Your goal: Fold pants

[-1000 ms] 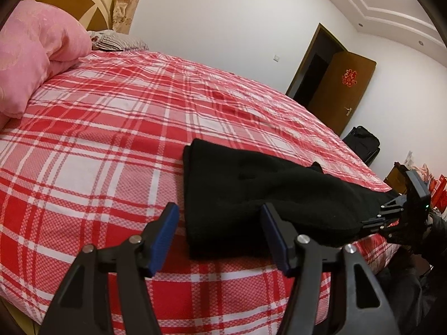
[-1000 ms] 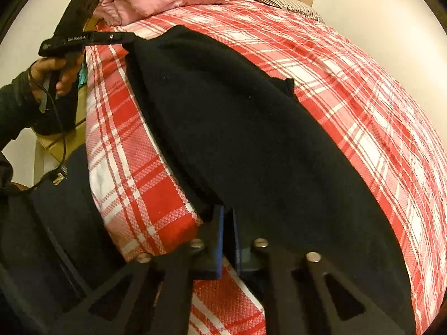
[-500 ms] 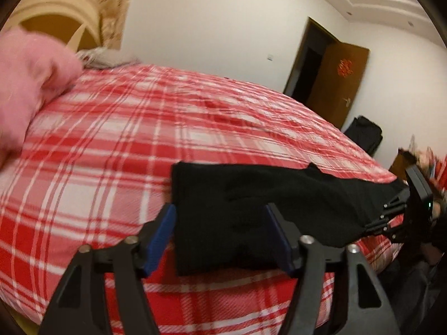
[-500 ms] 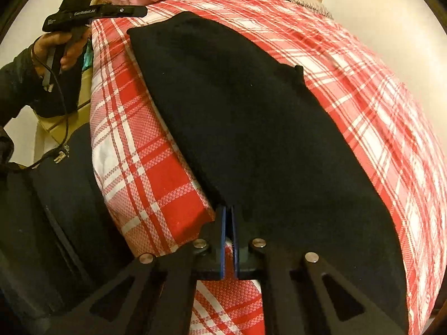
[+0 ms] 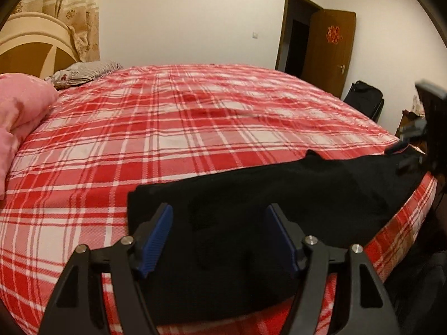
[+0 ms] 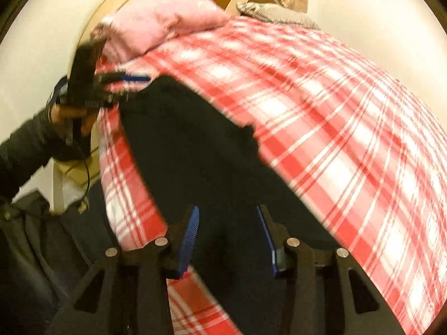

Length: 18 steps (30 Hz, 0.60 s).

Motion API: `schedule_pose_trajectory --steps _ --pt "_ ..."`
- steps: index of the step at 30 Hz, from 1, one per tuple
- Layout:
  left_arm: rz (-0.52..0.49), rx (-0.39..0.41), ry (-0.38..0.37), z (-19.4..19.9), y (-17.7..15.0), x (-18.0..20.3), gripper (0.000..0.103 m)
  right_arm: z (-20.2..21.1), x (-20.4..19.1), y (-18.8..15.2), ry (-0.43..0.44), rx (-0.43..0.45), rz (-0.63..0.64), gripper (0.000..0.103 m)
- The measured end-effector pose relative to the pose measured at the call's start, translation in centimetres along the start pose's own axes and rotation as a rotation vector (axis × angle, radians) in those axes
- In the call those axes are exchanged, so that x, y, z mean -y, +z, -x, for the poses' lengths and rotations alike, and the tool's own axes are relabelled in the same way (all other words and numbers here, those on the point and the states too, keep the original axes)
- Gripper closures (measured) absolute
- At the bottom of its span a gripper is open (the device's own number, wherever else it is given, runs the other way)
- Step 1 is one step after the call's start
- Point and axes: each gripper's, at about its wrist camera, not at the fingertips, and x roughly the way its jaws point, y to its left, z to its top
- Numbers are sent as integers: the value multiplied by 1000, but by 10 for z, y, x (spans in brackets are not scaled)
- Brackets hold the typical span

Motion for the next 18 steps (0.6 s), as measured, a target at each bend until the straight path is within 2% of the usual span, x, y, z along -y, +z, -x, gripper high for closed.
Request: schedule_pose_trajectory --steps 3,4,7,10,13,15,18 --pt "54 -77 -7 -20 2 -12 31 -4 18 18 -22 22 -41 59" --pt "77 -86 -26 -26 4 -17 31 -8 25 24 -12 27 -82 59" --pt "95 -88 -23 -29 10 -20 30 -22 36 34 26 45 -166 59" --pt "82 -111 -30 -39 14 -19 19 -43 41 43 56 41 -247 59" --pt "33 -119 -8 -42 16 -11 18 -58 47 47 93 36 -342 59" --pt "6 -113 15 -37 17 -7 18 -67 53 47 126 33 -410 59" --pt "18 -26 -1 -11 18 -4 17 -85 66 48 155 27 -501 59"
